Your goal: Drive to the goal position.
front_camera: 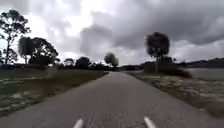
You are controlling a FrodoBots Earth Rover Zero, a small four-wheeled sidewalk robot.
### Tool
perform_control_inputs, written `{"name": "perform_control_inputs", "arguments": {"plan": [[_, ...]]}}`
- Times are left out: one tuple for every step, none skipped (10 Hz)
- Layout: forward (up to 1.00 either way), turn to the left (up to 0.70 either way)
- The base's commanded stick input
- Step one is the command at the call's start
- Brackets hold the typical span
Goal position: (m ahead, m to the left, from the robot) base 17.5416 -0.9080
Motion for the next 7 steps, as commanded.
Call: {"name": "perform_control_inputs", "arguments": {"plan": [[0.7, 0.0], [0.7, 0.0], [0.7, 0.0], [0.7, 0.0], [0.7, 0.0], [0.7, 0.0], [0.7, 0.0]]}}
